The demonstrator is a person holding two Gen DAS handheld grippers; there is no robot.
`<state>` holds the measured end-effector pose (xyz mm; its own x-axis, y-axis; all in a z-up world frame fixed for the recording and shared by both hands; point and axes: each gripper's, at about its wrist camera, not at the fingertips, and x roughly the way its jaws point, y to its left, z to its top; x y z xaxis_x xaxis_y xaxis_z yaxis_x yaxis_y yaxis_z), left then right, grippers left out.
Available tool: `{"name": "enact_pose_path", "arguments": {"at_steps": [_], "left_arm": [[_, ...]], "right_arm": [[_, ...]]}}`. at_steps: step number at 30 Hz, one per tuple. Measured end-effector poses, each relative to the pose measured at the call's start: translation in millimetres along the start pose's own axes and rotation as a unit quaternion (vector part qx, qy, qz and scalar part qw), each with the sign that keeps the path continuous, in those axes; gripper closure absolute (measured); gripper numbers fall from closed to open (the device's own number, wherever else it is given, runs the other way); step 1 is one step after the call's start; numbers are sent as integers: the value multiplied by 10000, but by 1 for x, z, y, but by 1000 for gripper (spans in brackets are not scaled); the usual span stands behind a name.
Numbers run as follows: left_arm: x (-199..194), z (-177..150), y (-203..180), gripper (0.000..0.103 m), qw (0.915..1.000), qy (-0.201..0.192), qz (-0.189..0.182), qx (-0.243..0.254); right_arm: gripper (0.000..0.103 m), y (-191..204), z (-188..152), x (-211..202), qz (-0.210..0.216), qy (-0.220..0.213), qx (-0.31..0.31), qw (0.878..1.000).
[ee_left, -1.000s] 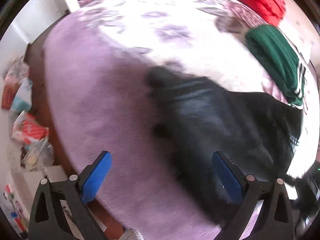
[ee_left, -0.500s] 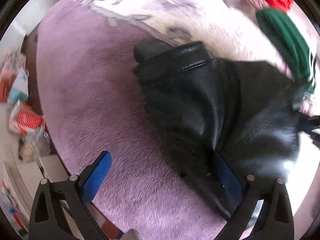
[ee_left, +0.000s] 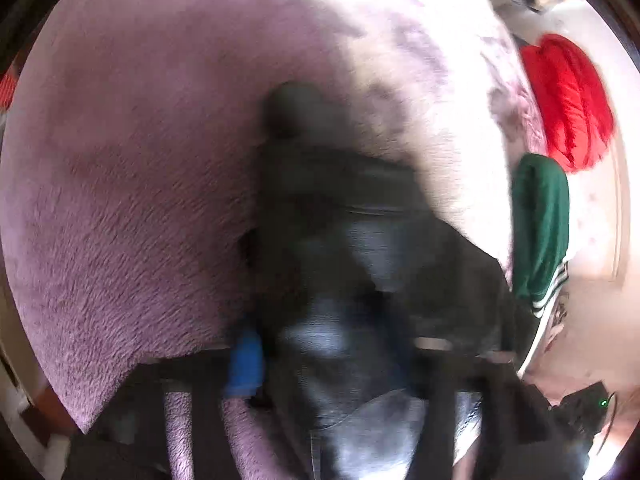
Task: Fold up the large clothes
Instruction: 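Grasp the folded jacket bundle with both tools and lift it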
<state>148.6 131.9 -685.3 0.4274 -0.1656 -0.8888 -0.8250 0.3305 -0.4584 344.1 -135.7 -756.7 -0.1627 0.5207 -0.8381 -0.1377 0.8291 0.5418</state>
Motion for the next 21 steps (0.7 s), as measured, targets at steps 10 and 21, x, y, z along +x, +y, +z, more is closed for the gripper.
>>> {"name": "enact_pose_path", "arguments": {"at_steps": [10, 21], "left_arm": [[-42, -22, 16, 84, 9991, -401, 141, 68], [-2, -5, 25, 79, 10000, -33, 10, -39]], "right_arm": [[45, 36, -1, 6, 129, 85, -546, 9984], [63, 46, 35, 101, -1844, 924, -703, 9760]]}}
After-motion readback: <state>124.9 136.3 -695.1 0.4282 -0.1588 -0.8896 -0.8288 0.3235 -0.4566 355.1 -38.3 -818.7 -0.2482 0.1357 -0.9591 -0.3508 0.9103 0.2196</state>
